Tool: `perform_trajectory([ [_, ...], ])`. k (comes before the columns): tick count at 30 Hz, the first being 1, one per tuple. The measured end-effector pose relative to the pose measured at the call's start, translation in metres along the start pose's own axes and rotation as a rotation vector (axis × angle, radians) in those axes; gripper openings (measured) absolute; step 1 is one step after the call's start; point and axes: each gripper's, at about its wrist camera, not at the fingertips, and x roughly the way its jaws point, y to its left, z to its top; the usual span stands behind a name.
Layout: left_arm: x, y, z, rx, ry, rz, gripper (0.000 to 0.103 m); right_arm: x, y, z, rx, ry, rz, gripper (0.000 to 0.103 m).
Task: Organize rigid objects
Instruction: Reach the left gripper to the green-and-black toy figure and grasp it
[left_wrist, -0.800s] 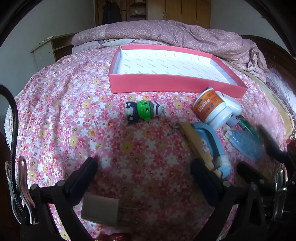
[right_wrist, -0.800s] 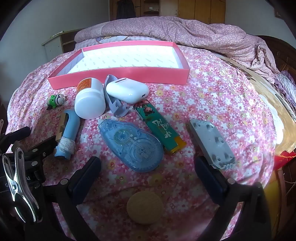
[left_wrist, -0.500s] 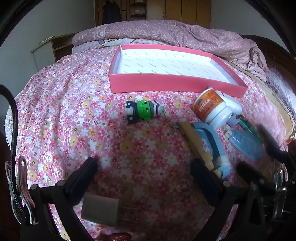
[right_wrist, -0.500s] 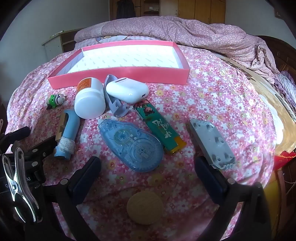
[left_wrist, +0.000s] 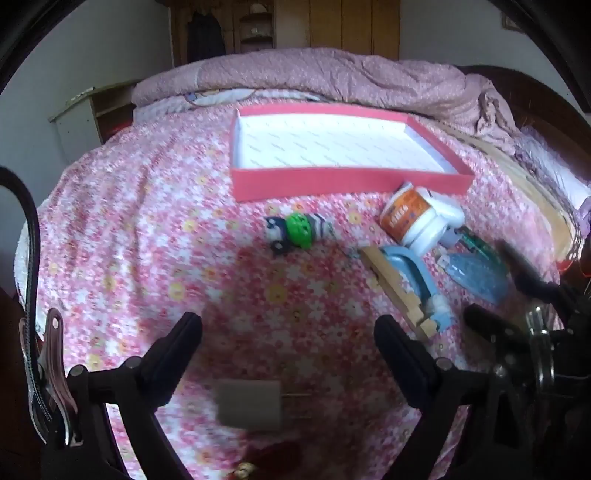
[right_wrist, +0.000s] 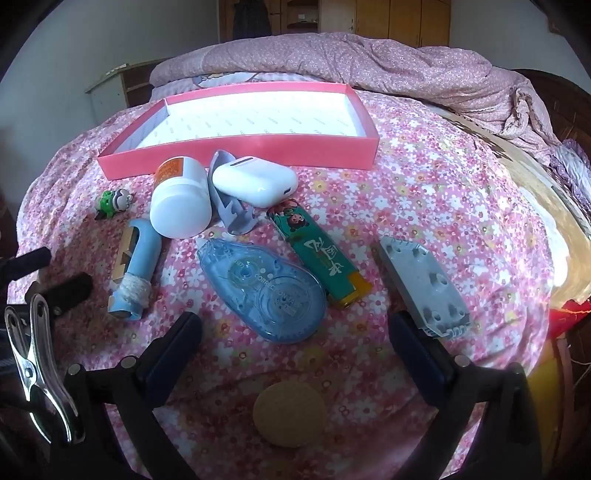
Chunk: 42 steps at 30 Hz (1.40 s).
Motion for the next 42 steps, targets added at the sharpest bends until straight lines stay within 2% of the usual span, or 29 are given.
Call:
perform_trajectory([
  [2, -0.007, 0.007, 0.001, -0.015, -0.017, 0.005, 0.095, -0.003, 0.002, 0.002, -0.014, 0.017, 0.009, 0.103],
  [5, -0.008, 0.014, 0.007, -0.038, -0.024, 0.016, 0.091, -0.006, 0.003, 0.007, -0.053, 0.035, 0.042, 0.096],
  [9, 0.001, 0.019, 0.022, -0.068, 0.0, -0.023, 0.091, -0.013, 0.0, 0.008, -0.066, 0.042, 0.101, 0.093],
  [14, 0.015, 0.005, 0.039, -0.014, -0.007, -0.016, 0.09, -0.023, -0.005, 0.009, -0.052, 0.036, 0.156, 0.093],
  [20, 0.035, -0.006, 0.054, -0.007, -0.001, -0.026, 0.083, -0.03, -0.008, 0.007, -0.042, 0.034, 0.177, 0.093],
  [23, 0.043, -0.009, 0.058, -0.005, 0.012, -0.021, 0.076, -0.033, -0.008, 0.006, -0.042, 0.036, 0.191, 0.093],
  [27, 0.053, -0.009, 0.058, -0.02, 0.051, -0.034, 0.06, -0.035, -0.006, 0.007, -0.054, 0.031, 0.183, 0.093],
  [30, 0.052, -0.008, 0.057, -0.016, 0.04, -0.017, 0.05, -0.037, -0.004, 0.007, -0.059, 0.027, 0.187, 0.093],
  [38, 0.027, -0.001, 0.058, -0.03, 0.012, -0.079, 0.05, -0.045, 0.003, 0.009, -0.078, 0.009, 0.193, 0.093],
  [42, 0.011, 0.004, 0.056, -0.032, 0.013, -0.054, 0.05, -0.053, 0.007, 0.012, -0.089, -0.002, 0.208, 0.093],
])
